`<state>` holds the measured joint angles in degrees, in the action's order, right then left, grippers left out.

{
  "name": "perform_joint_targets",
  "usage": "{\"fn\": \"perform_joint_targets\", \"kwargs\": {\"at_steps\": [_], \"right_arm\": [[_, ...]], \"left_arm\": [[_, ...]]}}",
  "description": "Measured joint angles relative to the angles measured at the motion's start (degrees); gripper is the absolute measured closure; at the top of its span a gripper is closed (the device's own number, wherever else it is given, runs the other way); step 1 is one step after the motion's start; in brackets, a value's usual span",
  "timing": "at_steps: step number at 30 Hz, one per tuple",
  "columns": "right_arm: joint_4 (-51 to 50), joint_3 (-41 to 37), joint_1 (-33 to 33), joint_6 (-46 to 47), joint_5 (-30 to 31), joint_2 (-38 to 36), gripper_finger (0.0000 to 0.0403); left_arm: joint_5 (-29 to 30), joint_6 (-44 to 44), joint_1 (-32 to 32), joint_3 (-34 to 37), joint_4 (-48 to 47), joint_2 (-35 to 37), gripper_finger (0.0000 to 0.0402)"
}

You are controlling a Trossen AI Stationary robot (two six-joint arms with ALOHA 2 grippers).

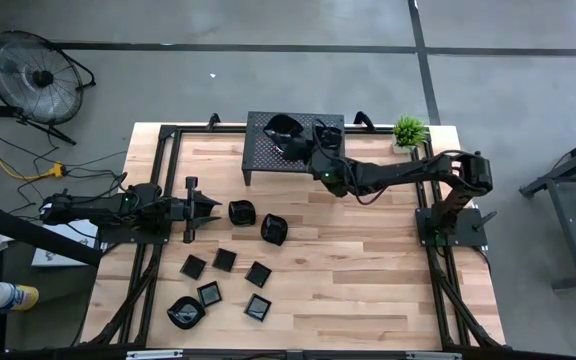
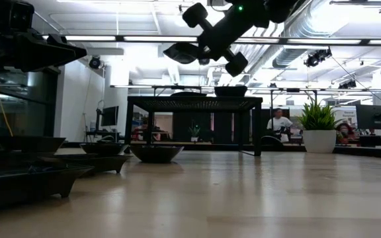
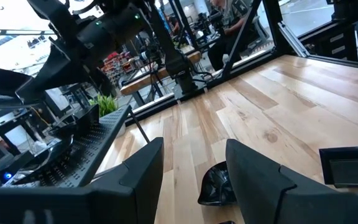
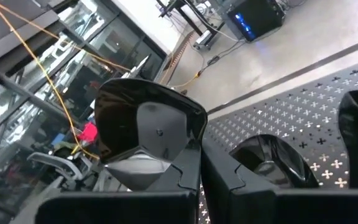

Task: Pick & Place Mini shaped plates
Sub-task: Stack the black leaf shaped plate on top of the black leaf shaped plate on the shelf

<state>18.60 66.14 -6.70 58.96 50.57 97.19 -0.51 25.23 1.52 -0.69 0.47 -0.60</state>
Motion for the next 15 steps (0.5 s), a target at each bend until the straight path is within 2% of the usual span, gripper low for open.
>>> {"fn": "perform_joint_targets", "kwargs": {"at_steps": [6,15], "right_arm": [[-0.57,0.73,1.51,0.13,3.14,0.0,0.0402],[-0.45,0.73,3.99,0.46,1.51,0.0,0.0402]], "left_arm": [[0.0,0.0,0.02,0.0,0.0,-0.01,0.0231],[0.0,0.0,0.0,0.0,0.0,0.0,0.0231]]}}
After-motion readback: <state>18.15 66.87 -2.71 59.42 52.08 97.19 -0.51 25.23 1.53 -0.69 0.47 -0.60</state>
